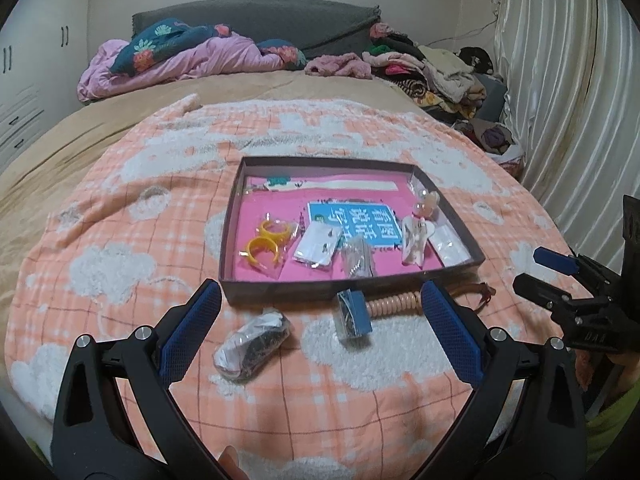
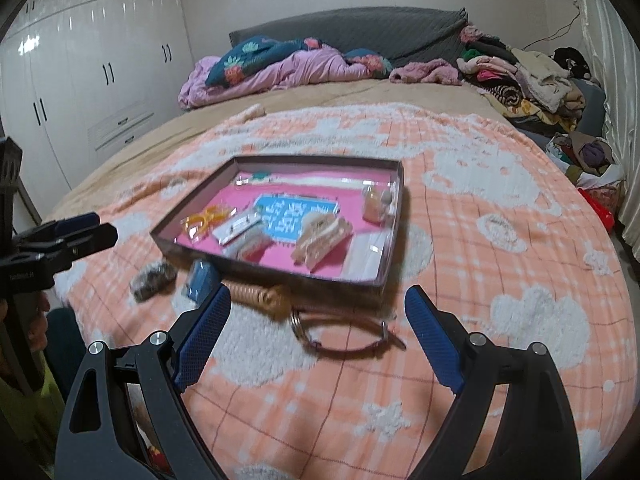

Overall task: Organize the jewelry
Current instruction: 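Grasp the small blue case with the left tool while the right tool grasps the brown-strap watch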

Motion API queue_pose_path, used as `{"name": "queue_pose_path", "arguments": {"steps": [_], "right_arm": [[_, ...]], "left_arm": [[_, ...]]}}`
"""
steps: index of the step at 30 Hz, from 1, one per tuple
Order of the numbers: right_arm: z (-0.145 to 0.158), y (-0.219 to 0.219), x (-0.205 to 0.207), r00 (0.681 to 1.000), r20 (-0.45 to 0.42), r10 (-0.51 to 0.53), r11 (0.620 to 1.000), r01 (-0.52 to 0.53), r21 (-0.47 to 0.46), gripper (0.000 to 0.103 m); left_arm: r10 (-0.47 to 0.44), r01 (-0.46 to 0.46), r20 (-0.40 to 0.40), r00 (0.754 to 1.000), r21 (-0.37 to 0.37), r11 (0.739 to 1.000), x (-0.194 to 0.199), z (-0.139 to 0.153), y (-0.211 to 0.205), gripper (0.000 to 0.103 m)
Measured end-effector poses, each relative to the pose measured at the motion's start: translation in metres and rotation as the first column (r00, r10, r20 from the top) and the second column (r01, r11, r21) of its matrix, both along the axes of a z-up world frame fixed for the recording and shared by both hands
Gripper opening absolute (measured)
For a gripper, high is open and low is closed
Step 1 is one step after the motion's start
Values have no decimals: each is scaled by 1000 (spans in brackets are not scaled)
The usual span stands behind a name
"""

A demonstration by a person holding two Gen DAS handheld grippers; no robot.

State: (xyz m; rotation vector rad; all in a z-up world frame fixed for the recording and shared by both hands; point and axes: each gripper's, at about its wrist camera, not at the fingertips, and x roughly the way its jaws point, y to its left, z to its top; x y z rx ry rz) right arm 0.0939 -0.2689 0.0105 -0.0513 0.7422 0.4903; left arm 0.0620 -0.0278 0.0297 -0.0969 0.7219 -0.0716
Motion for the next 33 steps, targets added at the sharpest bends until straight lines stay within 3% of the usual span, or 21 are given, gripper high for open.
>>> {"name": "queue_pose_path", "arguments": {"steps": [7,13,18,23,29,33], "right_arm": [[-17,6,0,999,-30,19,999,-20,-43,84],[-34,17,2,995,-63,78,993,-83,-80,58],[-48,22,9,991,-94,99,989,-108,-96,40],[-65,30,20,985,-129,117,983,-133,-128,29],[-81,42,30,979,-147,141,973,-164,-162,21],[-82,46,27,974,-154,168,969,-192,-156,16]], "left_arm": [[-32,31,-49,998,-18,999,3,-20,-6,93],[-66,65,-84,994,-14,998,6,-38,-14,93],[-88,86,-112,990,-18,996,9,-50,-18,77],[-102,100,-140,985,-19,995,15,-61,-25,71],[-101,99,-164,981,-19,995,26,-71,-29,69],[-99,97,-182,978,-17,995,36,-80,-31,54]]}}
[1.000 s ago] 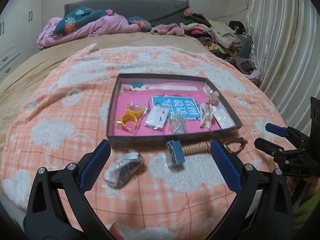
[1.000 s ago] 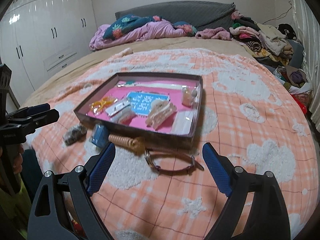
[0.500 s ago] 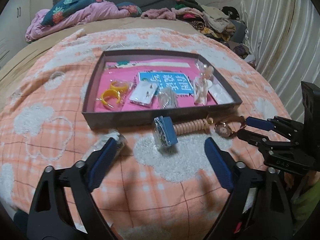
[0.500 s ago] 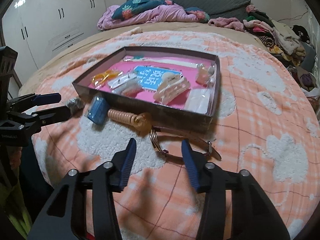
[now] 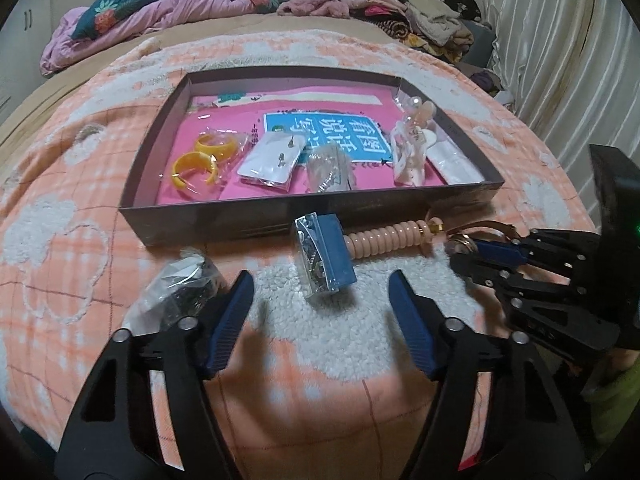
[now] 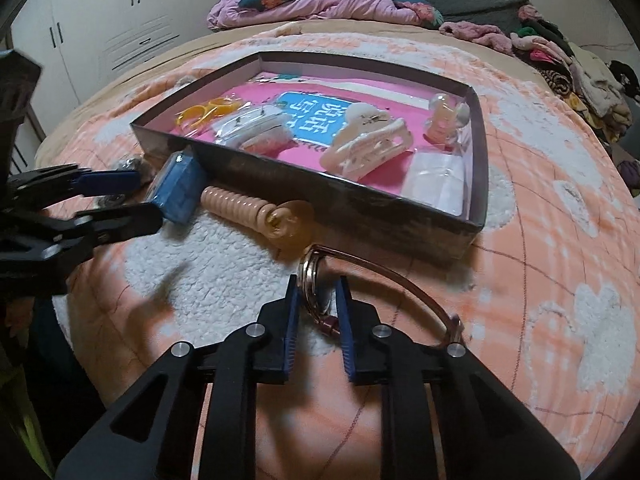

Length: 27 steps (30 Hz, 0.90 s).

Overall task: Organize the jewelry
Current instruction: 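Grasp the small blue case with the left tool while the right tool grasps the brown-strap watch, then carry the blue case and watch over the box and open both tools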

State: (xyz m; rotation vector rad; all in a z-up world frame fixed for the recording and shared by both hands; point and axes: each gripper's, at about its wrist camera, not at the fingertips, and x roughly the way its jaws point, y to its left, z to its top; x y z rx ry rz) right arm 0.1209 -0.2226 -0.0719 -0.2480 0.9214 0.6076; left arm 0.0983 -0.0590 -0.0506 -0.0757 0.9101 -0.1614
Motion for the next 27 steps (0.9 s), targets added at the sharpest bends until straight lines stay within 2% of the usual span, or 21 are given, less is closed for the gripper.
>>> {"name": "queue_pose_path", "arguments": {"steps": [4,6,11,18,27], "right_arm": [[5,-8,-2,1000,-16,-3,999,3,52,14],[8,-13,-2,1000,-24,-10,997,12,81,14],[20,-22,-6,1000,-23,-19,989,22,149,13],[41,-27,-14,1000,5,-13,977,11,211,12],[66,-29,-23,998,55,-26,966,11,257,12]], "left_arm": [[-4,4,-18,1000,14,1000,8,-8,-5,37],[-12,12,-23,1000,15,1000,12,-12,-7,24],[-14,14,-8,1000,56,998,9,-12,-9,22],[16,-16,38,999,-4,1000,-9,16,14,20],[90,-87,126,988,-28,996,-19,54,44,20]]}}
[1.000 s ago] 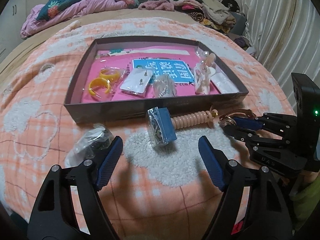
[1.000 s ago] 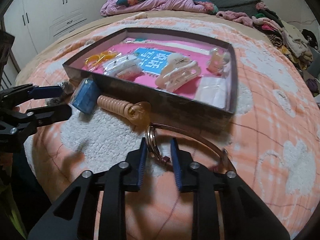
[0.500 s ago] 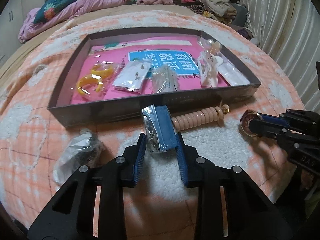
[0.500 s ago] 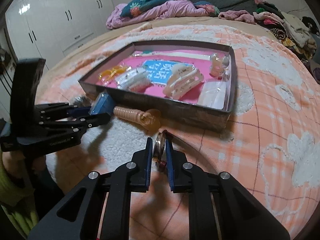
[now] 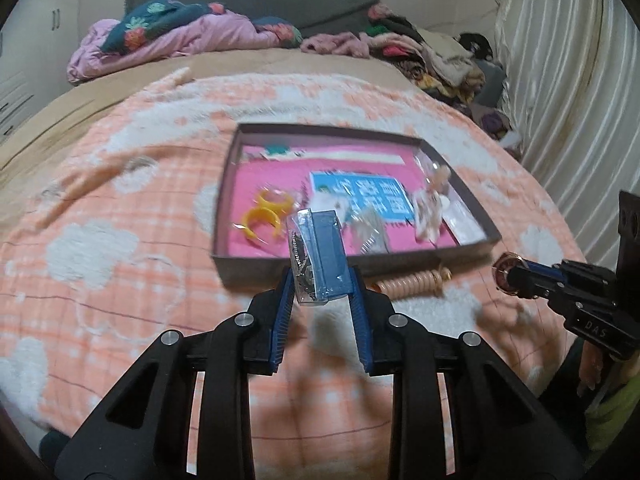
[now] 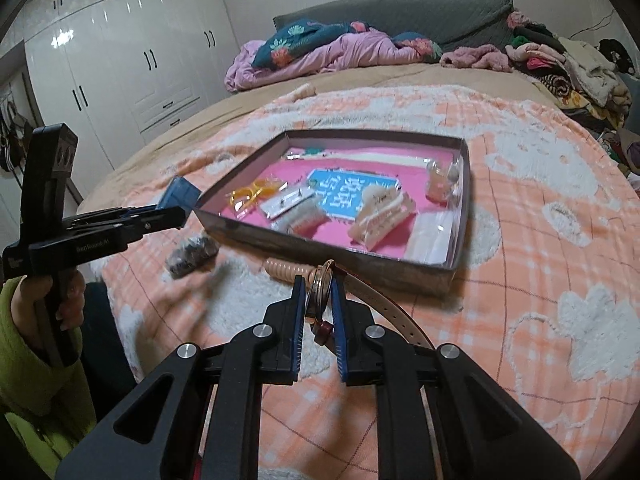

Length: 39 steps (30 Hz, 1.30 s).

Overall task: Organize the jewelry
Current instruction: 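Carry the blue case and watch over the box and open both tools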

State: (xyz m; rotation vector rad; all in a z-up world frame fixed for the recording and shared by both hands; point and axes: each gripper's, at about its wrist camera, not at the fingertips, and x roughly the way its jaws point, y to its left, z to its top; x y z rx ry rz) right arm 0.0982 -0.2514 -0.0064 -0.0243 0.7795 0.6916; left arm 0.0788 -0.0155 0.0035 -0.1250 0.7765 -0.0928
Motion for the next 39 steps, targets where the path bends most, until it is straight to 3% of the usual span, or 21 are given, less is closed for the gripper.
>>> {"name": "queue_pose_path", "arguments": {"steps": [10,28,39], "right_arm": [[27,2,8,998,59,-25,999,23,33,12],[76,22,38,981,188,-50,998,42,49,12],[93,22,63,976,200,-86,993,68,96,12]], "left_arm": [[41,-40,54,998,-11,999,5,21,17,20],[16,-15,90,996,-14,1000,31,32,5,20],[9,-10,84,996,2,1000,52,30,-4,19]]}}
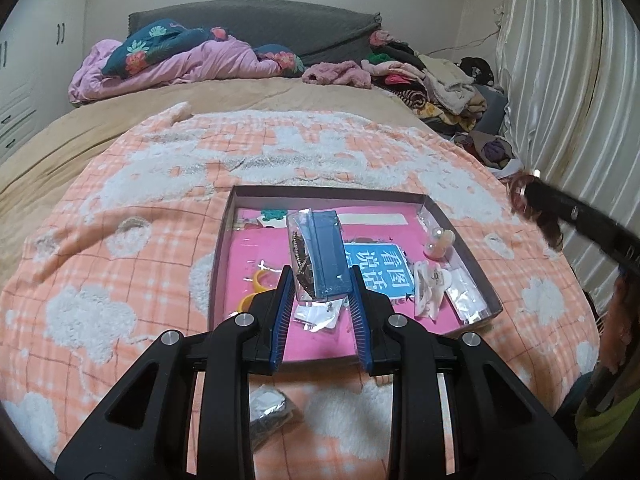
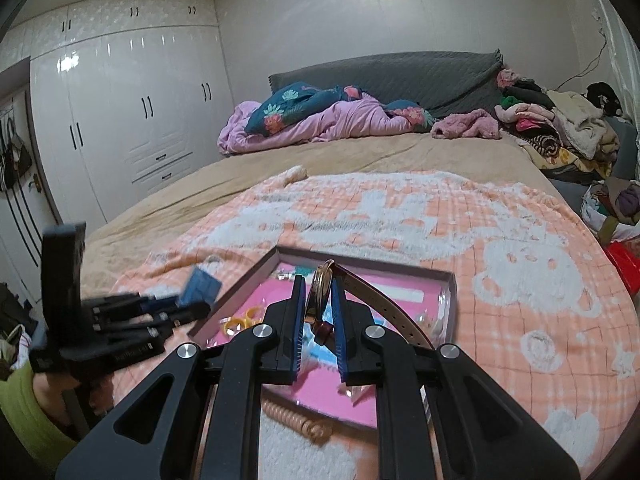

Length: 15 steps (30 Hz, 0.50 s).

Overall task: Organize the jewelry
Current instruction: 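Carry the blue case and watch over the box and open both tools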

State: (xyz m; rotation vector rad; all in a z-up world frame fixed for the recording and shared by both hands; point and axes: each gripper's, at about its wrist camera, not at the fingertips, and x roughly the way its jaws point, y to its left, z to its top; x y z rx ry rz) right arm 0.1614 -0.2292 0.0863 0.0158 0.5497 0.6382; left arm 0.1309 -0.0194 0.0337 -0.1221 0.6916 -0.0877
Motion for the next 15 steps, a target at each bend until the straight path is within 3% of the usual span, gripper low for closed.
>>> {"name": "queue_pose_path", "arguments": {"steps": [5,15], "right_arm": [[8,-6,14,1000,18,-14,999,14,46,12],[-25,-26,36,996,-60,-72,996,75,47,12]], "left_arm": [[-6,6,-20,1000,10,1000,10,-6,-6,19],[-17,19,-60,998,34,999,31,-21,-18,19]]}}
